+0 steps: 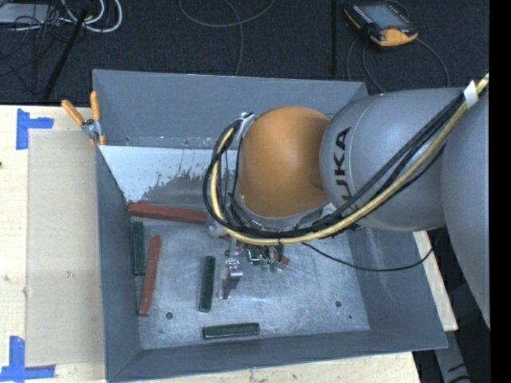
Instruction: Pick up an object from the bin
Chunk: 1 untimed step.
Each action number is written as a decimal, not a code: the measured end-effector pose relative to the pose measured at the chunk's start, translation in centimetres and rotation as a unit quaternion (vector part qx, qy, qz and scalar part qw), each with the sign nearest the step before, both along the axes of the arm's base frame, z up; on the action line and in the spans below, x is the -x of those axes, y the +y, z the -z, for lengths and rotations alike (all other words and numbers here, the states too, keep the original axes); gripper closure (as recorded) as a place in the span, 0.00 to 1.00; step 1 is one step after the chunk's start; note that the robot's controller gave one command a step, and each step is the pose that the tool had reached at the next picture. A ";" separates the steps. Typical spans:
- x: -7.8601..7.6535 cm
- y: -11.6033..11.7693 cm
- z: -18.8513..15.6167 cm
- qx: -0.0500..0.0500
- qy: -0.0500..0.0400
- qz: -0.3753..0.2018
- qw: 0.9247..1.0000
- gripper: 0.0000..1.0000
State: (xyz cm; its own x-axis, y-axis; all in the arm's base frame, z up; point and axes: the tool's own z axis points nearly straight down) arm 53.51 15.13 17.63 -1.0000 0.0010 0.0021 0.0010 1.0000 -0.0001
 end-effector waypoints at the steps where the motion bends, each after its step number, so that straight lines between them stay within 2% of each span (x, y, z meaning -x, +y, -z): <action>1: -0.9 -0.5 2.3 -0.001 -0.003 -0.044 0.999 0.00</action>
Offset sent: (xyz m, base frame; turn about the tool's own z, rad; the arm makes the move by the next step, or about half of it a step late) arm 0.0268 -0.0140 -0.1030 -0.3612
